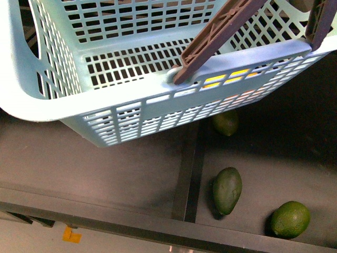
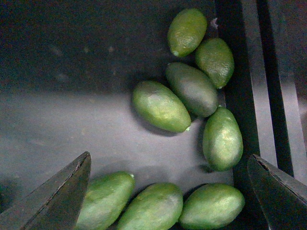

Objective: Pick mango and avocado into basket

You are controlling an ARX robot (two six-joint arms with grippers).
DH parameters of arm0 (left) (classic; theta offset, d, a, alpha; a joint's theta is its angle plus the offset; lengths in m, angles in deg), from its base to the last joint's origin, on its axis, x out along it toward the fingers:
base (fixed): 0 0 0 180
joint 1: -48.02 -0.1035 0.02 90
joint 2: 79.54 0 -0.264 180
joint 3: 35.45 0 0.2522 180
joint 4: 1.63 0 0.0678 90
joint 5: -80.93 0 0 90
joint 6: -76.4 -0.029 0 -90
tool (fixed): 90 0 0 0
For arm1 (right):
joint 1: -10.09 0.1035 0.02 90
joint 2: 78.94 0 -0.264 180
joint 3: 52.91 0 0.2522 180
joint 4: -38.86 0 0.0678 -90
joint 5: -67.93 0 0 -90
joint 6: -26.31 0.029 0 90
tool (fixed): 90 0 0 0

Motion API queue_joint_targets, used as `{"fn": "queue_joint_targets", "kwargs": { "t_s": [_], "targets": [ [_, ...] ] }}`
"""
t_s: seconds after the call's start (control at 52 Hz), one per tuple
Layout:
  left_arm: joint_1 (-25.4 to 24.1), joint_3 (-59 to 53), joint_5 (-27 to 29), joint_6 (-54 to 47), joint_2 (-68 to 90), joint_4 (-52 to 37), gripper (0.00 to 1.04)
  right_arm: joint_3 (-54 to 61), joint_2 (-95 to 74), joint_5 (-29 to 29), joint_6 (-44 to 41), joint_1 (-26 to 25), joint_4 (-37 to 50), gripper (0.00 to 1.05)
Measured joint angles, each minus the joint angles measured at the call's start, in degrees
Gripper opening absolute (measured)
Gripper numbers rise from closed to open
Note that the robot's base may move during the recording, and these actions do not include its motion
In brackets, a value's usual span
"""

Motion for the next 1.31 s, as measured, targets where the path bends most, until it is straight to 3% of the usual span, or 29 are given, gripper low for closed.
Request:
{"fn": "queue_joint_targets", "kwargs": {
  "t_s": [0.077, 0.365, 1.308],
  "targets": [
    [0.02, 0.00, -0.59, 0.02, 0.00, 0.00, 0.05, -3.06, -5.70, 0.07, -3.85, -0.59, 0.81, 0.96],
    [0.11, 0.00, -0.31, 0.00, 0.00, 0.00, 0.05, -11.69, -17.73, 2.62, -5.79, -0.79, 0.02, 0.96],
    [0.11, 0.00, -0.26, 0.02, 0.00, 0.00, 0.05, -30.84, -40.37, 6.14, -1.40, -0.96, -2.84, 0.96]
  ]
}}
